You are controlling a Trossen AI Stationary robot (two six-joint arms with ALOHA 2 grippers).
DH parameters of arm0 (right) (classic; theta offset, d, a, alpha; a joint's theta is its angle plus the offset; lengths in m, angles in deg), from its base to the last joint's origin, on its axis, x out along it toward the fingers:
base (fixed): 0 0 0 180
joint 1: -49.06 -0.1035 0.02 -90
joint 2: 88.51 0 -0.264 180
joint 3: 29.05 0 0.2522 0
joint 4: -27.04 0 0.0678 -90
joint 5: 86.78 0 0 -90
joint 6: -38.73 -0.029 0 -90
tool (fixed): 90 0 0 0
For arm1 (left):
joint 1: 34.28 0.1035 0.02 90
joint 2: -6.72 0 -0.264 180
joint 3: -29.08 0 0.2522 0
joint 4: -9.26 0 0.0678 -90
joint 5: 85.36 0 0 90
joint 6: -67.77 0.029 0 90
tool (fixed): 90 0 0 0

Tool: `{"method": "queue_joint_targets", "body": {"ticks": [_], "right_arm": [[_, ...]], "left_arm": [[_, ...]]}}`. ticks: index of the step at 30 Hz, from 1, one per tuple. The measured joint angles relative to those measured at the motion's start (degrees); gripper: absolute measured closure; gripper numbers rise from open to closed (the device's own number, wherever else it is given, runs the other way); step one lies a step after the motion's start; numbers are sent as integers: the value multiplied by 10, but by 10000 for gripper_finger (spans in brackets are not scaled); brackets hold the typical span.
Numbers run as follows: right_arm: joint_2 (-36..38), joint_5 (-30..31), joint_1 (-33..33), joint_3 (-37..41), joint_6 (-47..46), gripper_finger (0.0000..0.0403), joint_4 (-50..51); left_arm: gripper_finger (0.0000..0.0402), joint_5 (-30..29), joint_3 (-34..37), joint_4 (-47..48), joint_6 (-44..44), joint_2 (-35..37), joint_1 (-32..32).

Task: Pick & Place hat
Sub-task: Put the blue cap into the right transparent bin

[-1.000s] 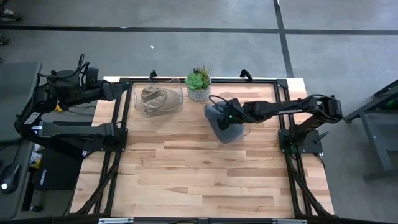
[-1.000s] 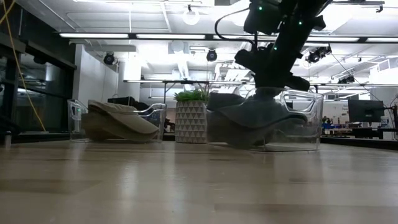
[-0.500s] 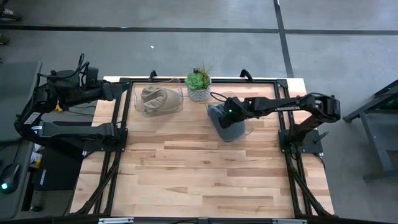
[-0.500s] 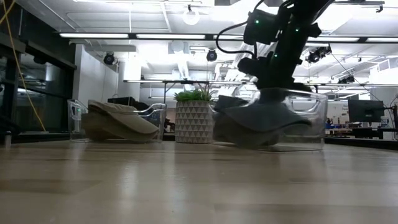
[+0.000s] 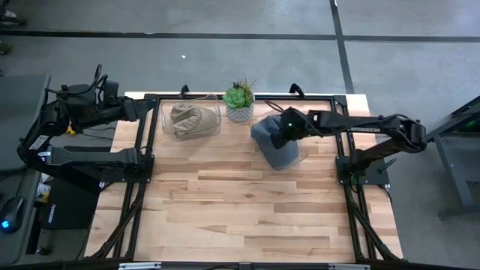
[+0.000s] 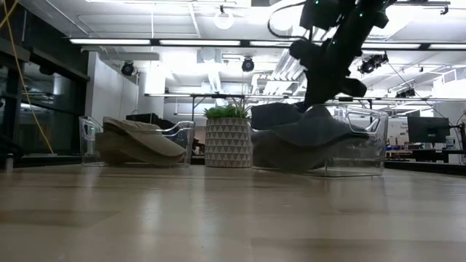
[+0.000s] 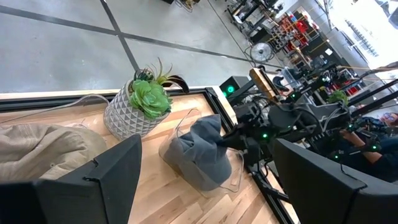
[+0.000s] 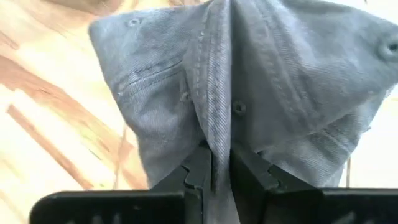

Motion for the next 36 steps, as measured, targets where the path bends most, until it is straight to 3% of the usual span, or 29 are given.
{"method": "queue_joint_targets", "body": {"ticks": [5, 8, 18, 23, 31, 36], "right_arm": [[21, -9, 0, 0, -2, 392, 3], [21, -27, 0, 0, 5, 387, 4], [22, -38, 0, -1, 5, 219, 6], [29, -25, 2, -1, 0, 179, 9], [67, -10, 15, -1, 0, 216, 20], [87, -30, 6, -1, 0, 285, -36]], "left_arm": [[81, 0, 0, 0, 0, 0, 0], [81, 2, 0, 0, 0, 0, 0], [81, 3, 0, 0, -2, 0, 0], [81, 6, 0, 0, -2, 0, 0], [81, 6, 0, 0, -2, 0, 0], [81, 6, 0, 0, -2, 0, 0]]}}
